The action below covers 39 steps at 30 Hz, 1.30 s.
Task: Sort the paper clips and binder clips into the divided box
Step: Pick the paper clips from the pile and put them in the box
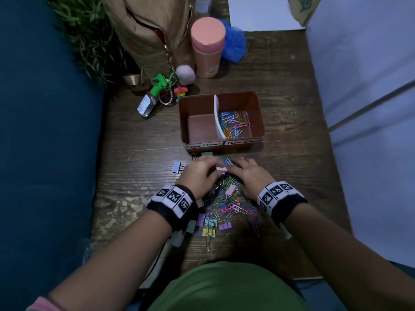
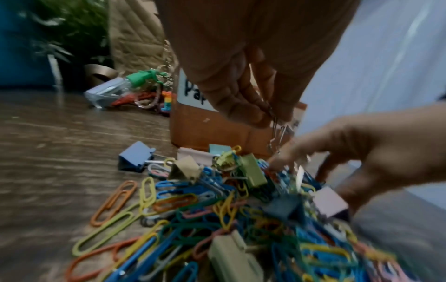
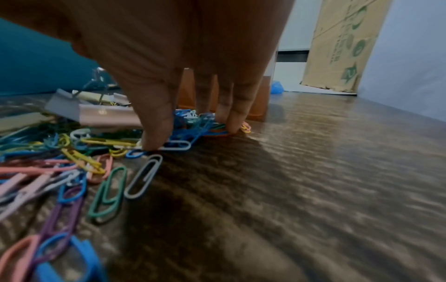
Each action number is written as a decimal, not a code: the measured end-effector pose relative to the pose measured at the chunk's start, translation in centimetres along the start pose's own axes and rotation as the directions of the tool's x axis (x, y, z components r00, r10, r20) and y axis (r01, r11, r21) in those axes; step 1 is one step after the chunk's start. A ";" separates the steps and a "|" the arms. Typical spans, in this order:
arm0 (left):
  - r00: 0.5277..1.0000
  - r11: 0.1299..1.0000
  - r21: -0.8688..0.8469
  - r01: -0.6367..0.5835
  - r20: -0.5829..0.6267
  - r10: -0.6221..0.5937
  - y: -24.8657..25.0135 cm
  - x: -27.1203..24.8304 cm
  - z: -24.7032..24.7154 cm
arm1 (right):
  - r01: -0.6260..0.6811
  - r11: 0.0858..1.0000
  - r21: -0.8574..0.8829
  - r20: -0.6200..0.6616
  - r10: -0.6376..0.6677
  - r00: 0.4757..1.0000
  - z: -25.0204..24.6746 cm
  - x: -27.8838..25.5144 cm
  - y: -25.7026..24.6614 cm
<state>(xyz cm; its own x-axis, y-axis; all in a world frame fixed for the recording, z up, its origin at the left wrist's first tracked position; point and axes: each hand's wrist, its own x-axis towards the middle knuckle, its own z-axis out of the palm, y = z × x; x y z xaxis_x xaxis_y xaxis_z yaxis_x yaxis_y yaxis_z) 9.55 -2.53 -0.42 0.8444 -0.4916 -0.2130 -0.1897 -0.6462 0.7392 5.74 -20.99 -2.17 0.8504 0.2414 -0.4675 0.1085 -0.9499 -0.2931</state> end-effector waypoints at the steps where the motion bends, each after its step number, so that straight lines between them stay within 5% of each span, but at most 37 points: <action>1: 0.998 0.997 -0.063 0.037 -0.052 -0.040 -0.2 -0.3 -0.5 | 0.005 1.000 -0.001 -0.013 -0.005 1.000 0.1 0.2 0.0; 6: 0.914 0.923 -0.288 0.257 -0.238 -0.328 -2.2 -1.4 -3.2 | 0.000 0.999 0.043 -0.056 0.003 0.998 0.2 0.5 -0.5; 12: 0.837 0.888 -0.154 0.433 -0.296 -0.460 -6.0 -2.3 -5.1 | -0.045 0.998 0.047 -0.056 0.047 0.997 -0.3 0.0 -0.7; 15: 0.845 0.893 -0.022 0.449 -0.314 -0.433 -6.8 -2.8 -5.2 | -0.085 0.988 0.127 -0.106 0.099 0.989 -0.6 -0.4 -0.7; 18: 0.922 0.919 0.239 0.314 -0.309 -0.234 -5.1 -3.1 -3.9 | -0.123 0.968 0.221 -0.168 0.162 0.972 -0.6 -0.8 -0.8; 21: 1.000 0.943 0.334 0.012 -0.016 -0.007 -1.2 -3.0 -0.7 | -0.177 0.933 0.315 -0.166 0.238 0.957 -0.6 -0.9 -0.8; 24: 0.975 0.899 0.425 -0.105 0.220 0.010 1.5 -2.2 2.5 | -0.236 0.871 0.431 -0.159 0.331 0.930 -0.7 -1.0 -0.7; 29: 0.965 0.854 0.499 -0.149 0.262 0.015 1.9 -0.9 3.9 | -0.324 0.740 0.590 -0.085 0.456 0.886 -1.2 -1.7 0.0; 34: 0.985 0.954 0.293 -0.053 0.173 0.002 1.2 -1.2 2.7 | -0.301 0.690 0.659 -0.085 0.465 0.881 -2.5 -2.5 0.5; 39: 0.978 0.968 -0.139 0.209 0.033 -0.206 0.9 -2.8 -1.0 | -0.212 0.562 0.799 -0.086 0.456 0.886 -4.5 -3.5 0.8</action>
<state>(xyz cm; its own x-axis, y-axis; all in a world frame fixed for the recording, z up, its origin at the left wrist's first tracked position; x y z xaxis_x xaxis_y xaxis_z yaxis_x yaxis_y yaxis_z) 7.52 -1.16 1.45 0.8482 -0.3671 -0.3819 0.0620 -0.6472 0.7598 5.19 -23.52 3.00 0.8468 -0.2368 -0.4763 -0.5311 -0.4266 -0.7321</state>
